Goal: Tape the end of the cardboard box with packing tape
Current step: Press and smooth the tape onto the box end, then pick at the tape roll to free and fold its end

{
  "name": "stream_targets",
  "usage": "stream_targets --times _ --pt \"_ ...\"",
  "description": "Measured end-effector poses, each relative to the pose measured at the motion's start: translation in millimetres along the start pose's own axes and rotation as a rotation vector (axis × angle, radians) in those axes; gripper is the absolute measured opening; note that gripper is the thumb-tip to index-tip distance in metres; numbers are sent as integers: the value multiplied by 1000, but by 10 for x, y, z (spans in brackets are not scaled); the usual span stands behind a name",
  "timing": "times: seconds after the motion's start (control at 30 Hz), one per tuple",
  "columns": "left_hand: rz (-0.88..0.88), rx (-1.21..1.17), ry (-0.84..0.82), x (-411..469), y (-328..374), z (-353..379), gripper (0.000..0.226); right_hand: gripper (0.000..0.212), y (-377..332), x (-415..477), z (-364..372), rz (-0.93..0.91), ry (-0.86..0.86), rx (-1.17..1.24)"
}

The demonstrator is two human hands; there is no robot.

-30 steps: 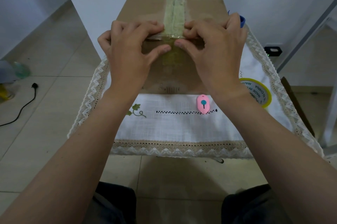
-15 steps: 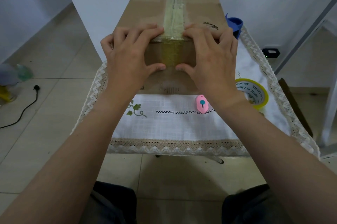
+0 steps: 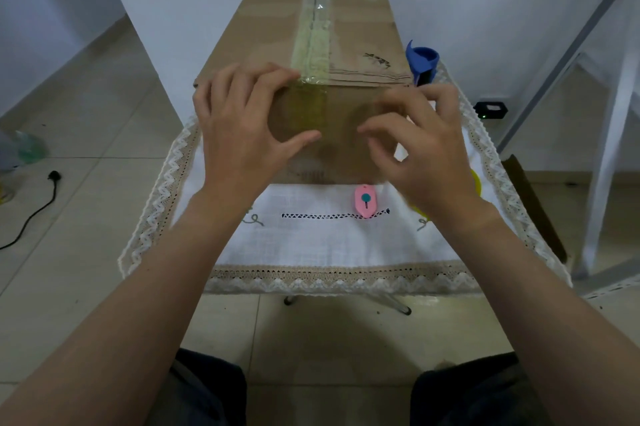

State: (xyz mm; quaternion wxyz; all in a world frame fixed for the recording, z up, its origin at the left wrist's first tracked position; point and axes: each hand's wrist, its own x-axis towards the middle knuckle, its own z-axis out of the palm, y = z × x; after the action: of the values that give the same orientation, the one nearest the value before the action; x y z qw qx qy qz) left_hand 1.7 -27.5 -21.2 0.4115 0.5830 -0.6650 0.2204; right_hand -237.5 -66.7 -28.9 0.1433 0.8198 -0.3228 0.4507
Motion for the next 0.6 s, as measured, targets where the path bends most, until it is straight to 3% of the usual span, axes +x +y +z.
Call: stream_targets --times 0.1,0.2,0.33,0.47,0.6 --pt "-7 -35 1 -51 210 21 57 11 117 -123 -182 244 -222 -26" --pt "-79 -213 -113 -87 419 60 50 26 253 -289 -271 553 -508 -144" --pt "-189 -319 -352 -162 572 132 34 45 287 -397 -312 674 -748 -168" --pt "-296 -338 -513 -227 606 218 16 54 278 -450 -246 654 -745 -104" --pt "-397 -402 -571 -253 636 273 8 49 247 -426 -233 572 -588 -129"
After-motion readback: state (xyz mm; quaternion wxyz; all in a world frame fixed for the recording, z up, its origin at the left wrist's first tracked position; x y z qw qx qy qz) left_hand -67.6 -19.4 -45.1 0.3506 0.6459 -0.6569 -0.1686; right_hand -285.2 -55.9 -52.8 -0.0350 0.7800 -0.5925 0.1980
